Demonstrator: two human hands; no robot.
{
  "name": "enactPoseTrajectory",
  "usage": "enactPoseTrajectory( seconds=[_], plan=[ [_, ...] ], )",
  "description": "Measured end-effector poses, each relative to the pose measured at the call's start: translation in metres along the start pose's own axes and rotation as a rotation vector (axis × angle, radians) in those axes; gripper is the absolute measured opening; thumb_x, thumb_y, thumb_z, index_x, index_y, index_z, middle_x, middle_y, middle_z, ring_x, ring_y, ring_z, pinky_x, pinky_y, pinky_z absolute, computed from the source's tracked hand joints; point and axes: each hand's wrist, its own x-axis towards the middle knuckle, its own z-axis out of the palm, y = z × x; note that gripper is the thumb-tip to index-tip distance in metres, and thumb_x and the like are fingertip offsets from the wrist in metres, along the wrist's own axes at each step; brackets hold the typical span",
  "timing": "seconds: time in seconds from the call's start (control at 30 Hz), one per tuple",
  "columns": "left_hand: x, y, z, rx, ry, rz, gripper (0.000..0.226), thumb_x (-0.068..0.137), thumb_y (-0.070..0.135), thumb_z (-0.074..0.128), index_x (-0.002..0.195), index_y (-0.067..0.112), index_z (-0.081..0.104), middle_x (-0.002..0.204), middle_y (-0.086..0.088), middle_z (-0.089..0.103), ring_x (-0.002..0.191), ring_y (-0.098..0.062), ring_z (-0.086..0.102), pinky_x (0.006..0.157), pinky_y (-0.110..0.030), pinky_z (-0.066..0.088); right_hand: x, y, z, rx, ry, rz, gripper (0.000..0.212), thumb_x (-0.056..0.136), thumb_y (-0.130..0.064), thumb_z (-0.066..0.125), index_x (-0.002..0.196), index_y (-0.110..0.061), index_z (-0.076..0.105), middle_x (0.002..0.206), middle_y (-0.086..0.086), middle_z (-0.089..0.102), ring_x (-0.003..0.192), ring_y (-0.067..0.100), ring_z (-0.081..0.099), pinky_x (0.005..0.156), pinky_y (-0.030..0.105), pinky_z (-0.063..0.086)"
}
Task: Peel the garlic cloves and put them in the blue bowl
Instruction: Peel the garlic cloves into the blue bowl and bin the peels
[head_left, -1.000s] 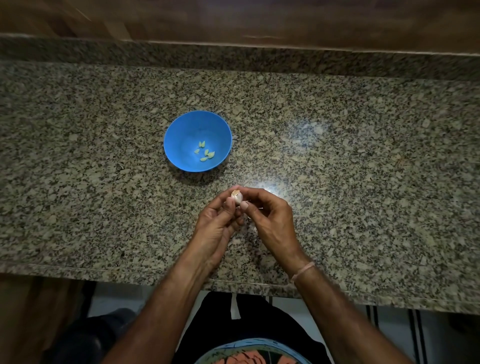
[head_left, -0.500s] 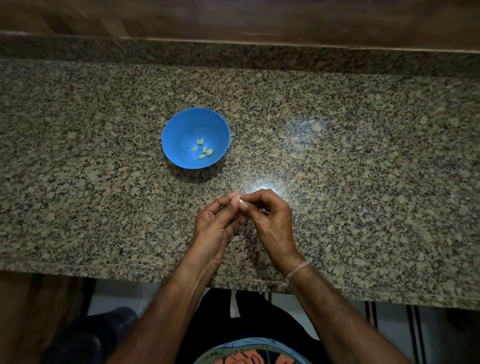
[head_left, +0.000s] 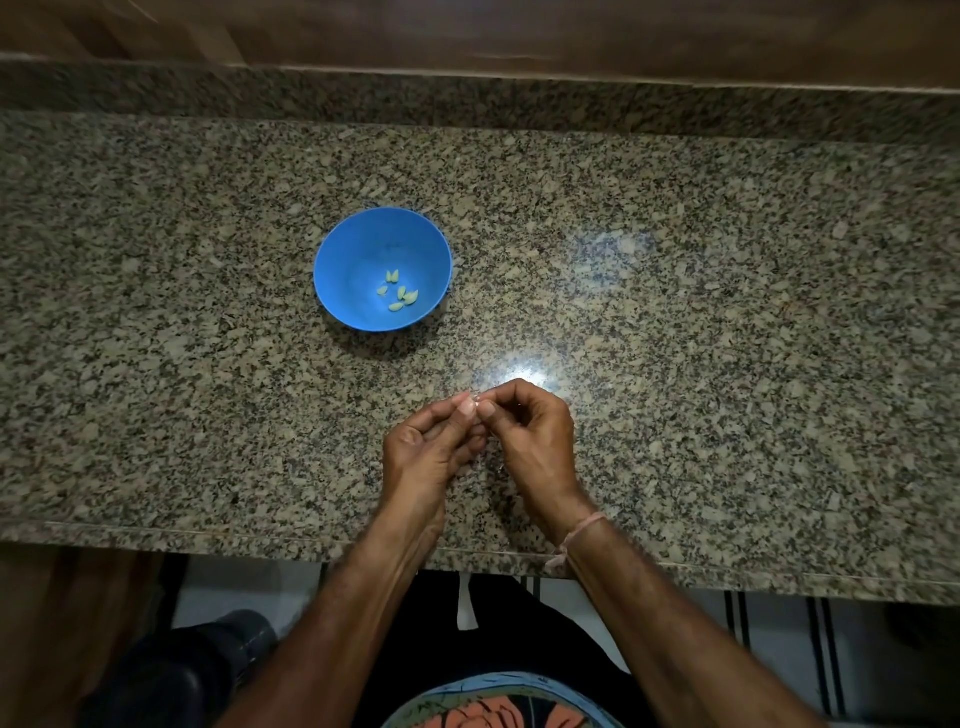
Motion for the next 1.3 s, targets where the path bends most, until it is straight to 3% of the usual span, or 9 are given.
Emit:
enactPoseTrajectory(
  seconds=[0.1,0.2,0.43,0.57,0.7,0.83,0.93,1.1,1.3],
  plan=[
    [0.002,0.000,-0.003,-0.005,-0.006,-0.016,0.042,0.084,0.019,0.078,0.122,0.003,0.072,0.109,-0.017,0.079,0.098,-0.024,0.076,0.084,-0.029,0.064,0.000,0.000,0.001,-0.009,-0.018,0.018,0.003,0.091,-0.007,0.077,0.091,-0.010,0.075,0.091,0.005,0.077,0.091,0.024,0.075,0.085,0.048,0.064],
    [0.004,0.000,-0.007,-0.041,0.002,-0.055,0.029,0.089,0.013,0.075,0.116,0.001,0.073,0.110,-0.016,0.079,0.095,-0.021,0.077,0.081,-0.029,0.064,-0.004,0.001,0.001,-0.090,-0.031,-0.041,0.003,0.092,-0.010,0.077,0.091,-0.010,0.074,0.090,0.001,0.076,0.089,0.017,0.073,0.081,0.035,0.064],
    [0.006,-0.009,-0.012,-0.075,0.009,-0.114,0.028,0.080,0.019,0.079,0.104,0.005,0.074,0.102,-0.016,0.078,0.089,-0.019,0.077,0.073,-0.027,0.063,-0.009,0.006,0.004,-0.176,-0.003,-0.079,0.005,0.092,-0.009,0.077,0.089,-0.009,0.073,0.087,-0.002,0.074,0.084,0.010,0.071,0.073,0.019,0.057],
    [0.009,-0.010,-0.018,-0.066,0.015,-0.114,0.023,0.078,0.019,0.080,0.097,0.007,0.073,0.102,-0.016,0.077,0.087,-0.020,0.077,0.072,-0.027,0.063,-0.008,0.007,0.000,-0.146,-0.079,-0.058,0.003,0.092,-0.008,0.078,0.093,-0.009,0.074,0.091,0.000,0.075,0.089,0.010,0.072,0.078,0.023,0.059],
    [0.012,-0.007,-0.018,0.005,0.002,-0.087,0.027,0.080,0.021,0.080,0.102,0.007,0.071,0.102,-0.016,0.079,0.090,-0.023,0.078,0.076,-0.029,0.064,-0.006,0.011,0.006,-0.196,-0.029,-0.058,0.004,0.092,-0.009,0.077,0.091,-0.012,0.074,0.089,-0.004,0.075,0.088,0.010,0.071,0.078,0.025,0.060],
    [0.016,-0.004,-0.017,0.020,0.002,-0.080,0.029,0.076,0.022,0.080,0.099,0.009,0.069,0.101,-0.016,0.079,0.087,-0.022,0.078,0.072,-0.028,0.063,-0.005,0.013,0.009,-0.154,-0.017,-0.049,0.003,0.094,-0.009,0.075,0.094,-0.012,0.074,0.091,-0.003,0.076,0.088,0.011,0.072,0.078,0.023,0.060],
    [0.020,-0.001,-0.017,0.010,-0.034,-0.114,0.035,0.075,0.022,0.080,0.105,0.007,0.069,0.106,-0.018,0.078,0.095,-0.026,0.077,0.077,-0.031,0.064,-0.001,0.011,0.007,-0.037,-0.108,0.005,0.007,0.096,-0.013,0.075,0.102,-0.012,0.077,0.100,0.002,0.078,0.098,0.017,0.075,0.086,0.033,0.063],
    [0.022,0.004,-0.022,0.049,-0.059,-0.123,0.033,0.076,0.019,0.079,0.104,0.005,0.069,0.094,-0.015,0.079,0.079,-0.020,0.076,0.071,-0.027,0.064,0.003,0.010,0.010,0.005,-0.121,0.093,0.006,0.096,-0.011,0.074,0.101,-0.007,0.075,0.101,0.006,0.079,0.100,0.021,0.075,0.088,0.036,0.063],
    [0.032,0.014,-0.032,0.175,-0.138,-0.132,0.037,0.073,0.025,0.084,0.103,0.007,0.070,0.092,-0.014,0.078,0.078,-0.020,0.074,0.070,-0.029,0.060,0.003,0.014,0.019,-0.080,-0.079,0.098,0.005,0.100,-0.014,0.069,0.101,-0.010,0.071,0.097,0.007,0.076,0.094,0.022,0.074,0.082,0.038,0.063]
  ],
)
